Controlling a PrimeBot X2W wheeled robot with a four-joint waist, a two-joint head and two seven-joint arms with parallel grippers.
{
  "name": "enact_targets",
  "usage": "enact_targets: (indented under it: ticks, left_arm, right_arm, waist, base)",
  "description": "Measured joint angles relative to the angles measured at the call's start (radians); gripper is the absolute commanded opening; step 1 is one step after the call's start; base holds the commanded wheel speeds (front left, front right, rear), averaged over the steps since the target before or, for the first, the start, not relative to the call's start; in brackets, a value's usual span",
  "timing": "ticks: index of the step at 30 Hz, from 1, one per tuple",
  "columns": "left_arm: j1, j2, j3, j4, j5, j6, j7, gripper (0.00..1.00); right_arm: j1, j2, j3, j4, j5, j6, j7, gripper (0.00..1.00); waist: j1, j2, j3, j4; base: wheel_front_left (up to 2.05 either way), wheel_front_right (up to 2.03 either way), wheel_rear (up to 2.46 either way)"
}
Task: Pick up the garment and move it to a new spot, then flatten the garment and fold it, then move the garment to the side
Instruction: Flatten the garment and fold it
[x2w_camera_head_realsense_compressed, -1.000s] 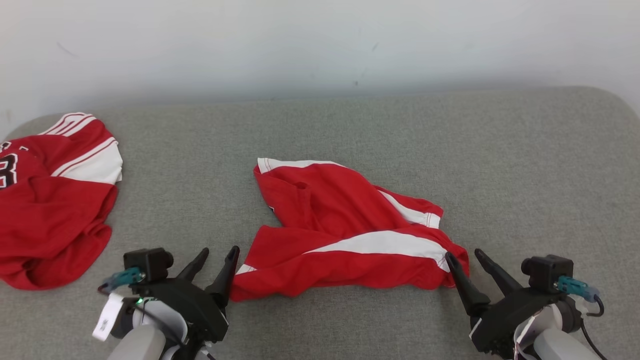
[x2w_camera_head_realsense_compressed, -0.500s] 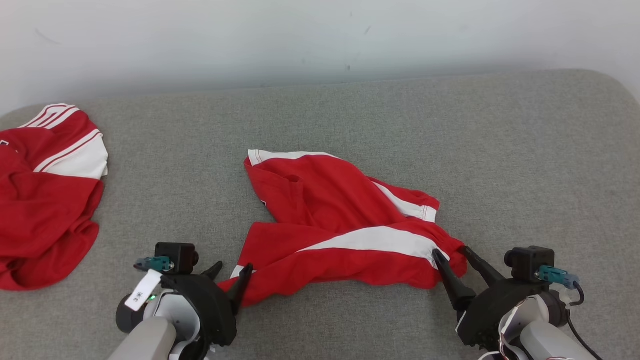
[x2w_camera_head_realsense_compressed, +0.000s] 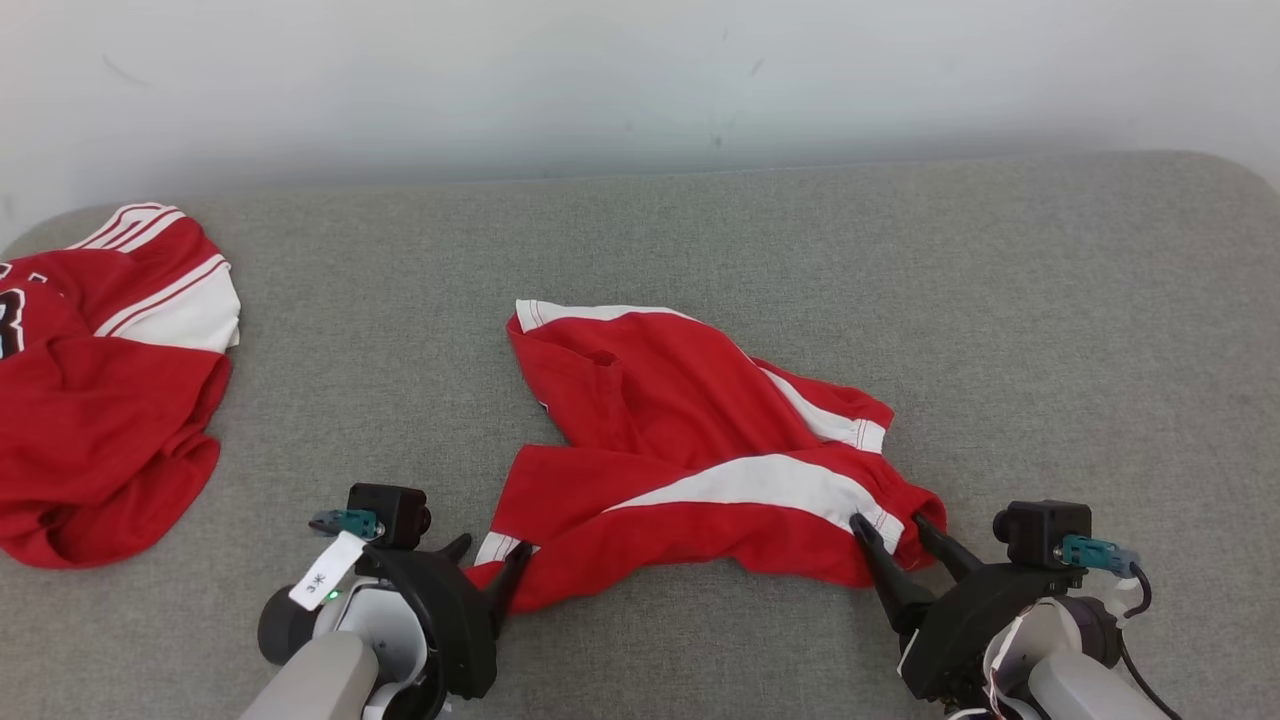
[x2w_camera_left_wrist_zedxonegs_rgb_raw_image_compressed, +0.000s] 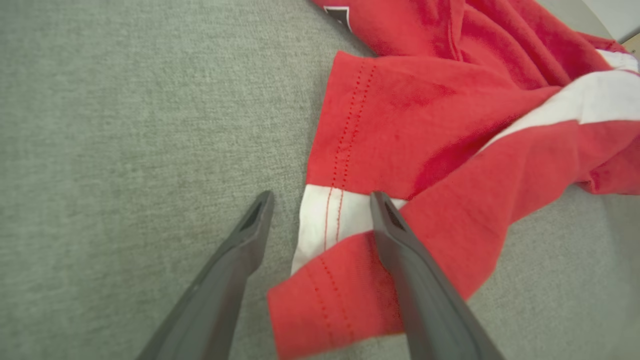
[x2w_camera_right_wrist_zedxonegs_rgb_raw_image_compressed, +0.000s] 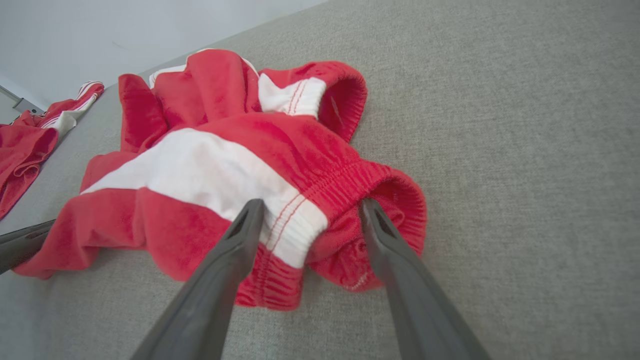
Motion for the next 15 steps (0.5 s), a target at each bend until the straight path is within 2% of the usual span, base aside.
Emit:
enact_targets:
  ticks: [1, 2, 3, 4, 5, 6, 11, 14, 15]
  left_arm:
    - [0.000, -0.004, 0.000, 0.005, -0.001, 0.000, 0.005, 1.00]
    - [0.000, -0.010, 0.000, 0.009, -0.001, 0.000, 0.006, 0.94]
    - [0.000, -0.014, 0.001, 0.014, -0.004, 0.000, 0.006, 0.67]
    - [0.000, -0.017, 0.002, 0.019, -0.011, 0.000, 0.011, 0.20]
    - [0.001, -0.018, 0.001, 0.021, -0.015, 0.000, 0.017, 0.00]
    - [0.002, -0.019, 0.002, 0.023, -0.015, 0.000, 0.017, 0.00]
    - [0.004, -0.026, 0.004, 0.027, -0.017, -0.002, 0.010, 0.00]
    - [0.004, -0.030, 0.008, 0.023, -0.017, -0.001, -0.021, 0.00]
    - [0.004, -0.028, 0.023, 0.006, -0.015, 0.015, -0.065, 0.00]
  right_arm:
    - [0.000, 0.003, 0.001, 0.000, 0.000, 0.000, 0.001, 1.00]
    - [0.000, 0.005, 0.002, 0.000, 0.002, 0.000, 0.008, 1.00]
    - [0.000, 0.004, 0.002, 0.001, 0.003, 0.000, 0.009, 0.66]
    - [0.000, 0.004, 0.003, 0.003, 0.003, 0.000, 0.011, 0.24]
    - [0.001, 0.004, 0.005, 0.002, 0.003, 0.000, 0.017, 0.03]
    - [0.001, 0.004, 0.005, 0.001, 0.003, 0.000, 0.017, 0.00]
    - [0.001, 0.004, 0.005, 0.000, 0.003, 0.000, 0.016, 0.00]
    - [0.001, -0.002, -0.003, -0.004, 0.002, 0.000, 0.003, 0.00]
    - [0.000, -0.006, -0.011, -0.012, 0.002, 0.004, -0.013, 0.00]
  waist:
    - [0.0000, 0.0001, -0.001, 0.001]
    - [0.0000, 0.0001, -0.003, 0.002]
    - [-0.0001, 0.0001, -0.005, 0.004]
    - [0.0000, 0.0000, -0.007, 0.004]
    - [-0.0001, 0.0001, -0.009, 0.005]
    - [-0.0001, 0.0000, -0.011, 0.006]
    - [0.0000, 0.0000, -0.018, 0.007]
    - [0.0000, 0.0001, -0.029, 0.008]
    - [0.0000, 0.0000, -0.036, 0.009]
  base:
    - [0.00, 0.00, 0.00]
    - [0.00, 0.00, 0.00]
    - [0.00, 0.00, 0.00]
    - [0.00, 0.00, 0.00]
    - [0.00, 0.00, 0.00]
    - [0.00, 0.00, 0.00]
    - [0.00, 0.00, 0.00]
    - [0.00, 0.00, 0.00]
    - [0.00, 0.00, 0.00]
